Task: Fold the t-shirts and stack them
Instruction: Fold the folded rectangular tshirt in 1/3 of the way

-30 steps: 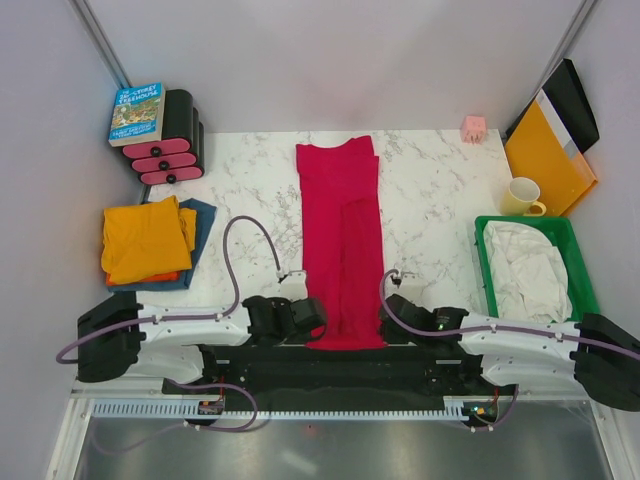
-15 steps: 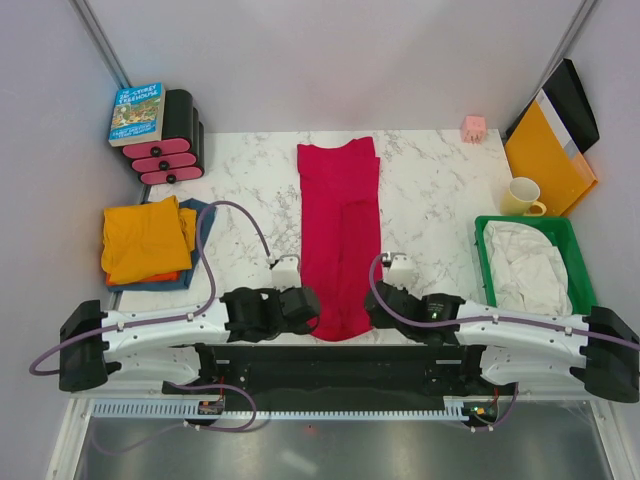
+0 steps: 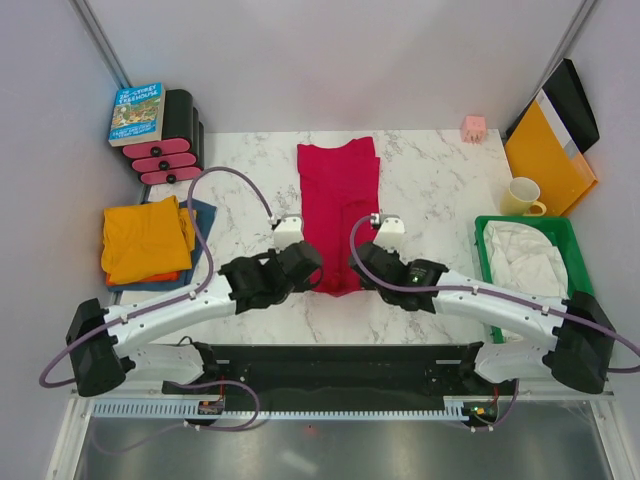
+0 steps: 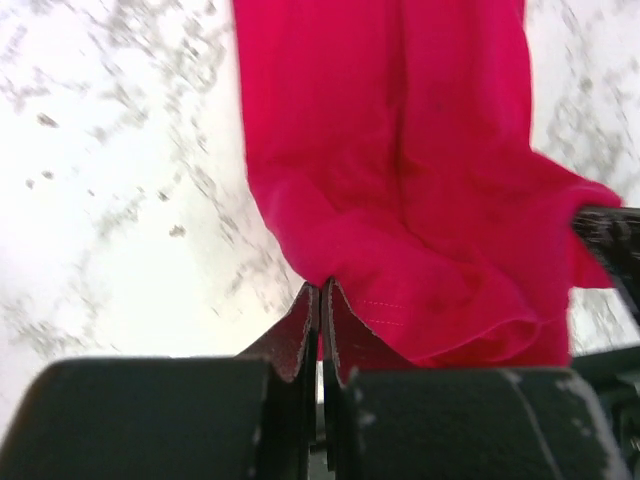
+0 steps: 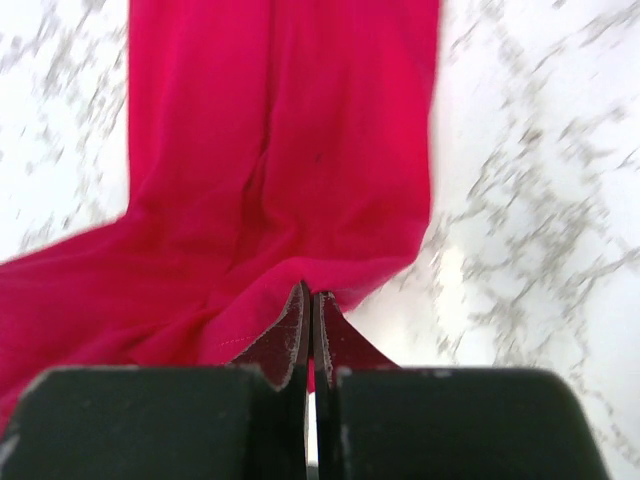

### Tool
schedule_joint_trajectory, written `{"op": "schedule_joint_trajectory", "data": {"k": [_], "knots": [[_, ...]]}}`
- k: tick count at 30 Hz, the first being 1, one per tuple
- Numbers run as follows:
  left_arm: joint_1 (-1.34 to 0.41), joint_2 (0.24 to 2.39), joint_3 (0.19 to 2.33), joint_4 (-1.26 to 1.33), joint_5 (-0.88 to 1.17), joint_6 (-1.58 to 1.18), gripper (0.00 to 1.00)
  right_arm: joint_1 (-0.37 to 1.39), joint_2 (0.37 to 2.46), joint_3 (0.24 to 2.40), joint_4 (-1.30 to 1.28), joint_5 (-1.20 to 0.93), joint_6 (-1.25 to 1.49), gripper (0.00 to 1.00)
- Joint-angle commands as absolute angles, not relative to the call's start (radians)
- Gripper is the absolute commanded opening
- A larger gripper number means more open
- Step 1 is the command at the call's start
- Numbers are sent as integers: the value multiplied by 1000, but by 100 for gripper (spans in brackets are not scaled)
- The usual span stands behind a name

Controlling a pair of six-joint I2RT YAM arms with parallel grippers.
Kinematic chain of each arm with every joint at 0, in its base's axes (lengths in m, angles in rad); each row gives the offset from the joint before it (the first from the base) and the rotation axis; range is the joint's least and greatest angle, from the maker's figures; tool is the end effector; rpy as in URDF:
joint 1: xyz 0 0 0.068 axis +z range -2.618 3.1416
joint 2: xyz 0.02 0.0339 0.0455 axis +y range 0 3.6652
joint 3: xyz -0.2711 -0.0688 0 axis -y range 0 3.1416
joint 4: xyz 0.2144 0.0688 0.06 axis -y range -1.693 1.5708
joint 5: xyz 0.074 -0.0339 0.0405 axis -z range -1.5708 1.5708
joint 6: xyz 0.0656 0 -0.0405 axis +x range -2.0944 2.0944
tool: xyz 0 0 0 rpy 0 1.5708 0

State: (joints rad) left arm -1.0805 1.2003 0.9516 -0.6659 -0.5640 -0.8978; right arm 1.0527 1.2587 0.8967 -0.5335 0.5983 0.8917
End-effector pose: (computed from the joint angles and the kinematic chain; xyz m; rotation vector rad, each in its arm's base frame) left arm 0.1361 -0.1806 0.2690 -0.0161 2.3220 -0.2894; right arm 0.1503 0.1890 0.2516 0.0625 2.2848 0.2642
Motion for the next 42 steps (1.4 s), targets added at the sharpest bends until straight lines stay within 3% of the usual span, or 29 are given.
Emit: {"op": "schedule_joint_trajectory", "data": {"k": [1,19,39,40,41,42], "knots": [[-938,1265,1022,-551,-506,-695,2,933,1314,977,-471,592,782,0],[-680,1749,1492,-459,-356,-451,2,588,1704,1276,-328,416,630,0],[-574,2020,1669,-489,-310,-428,2,526,1983,1445,-298,356,611,0],[-574,2016,1677,-491,-314,-428,4,526,1974,1447,-296,353,611,7],[-574,2010,1684,-491,-328,-433,22,526,1958,1447,-288,354,606,21],[-574,1984,1683,-480,-330,-434,33,525,1916,1440,-279,362,606,27]]}}
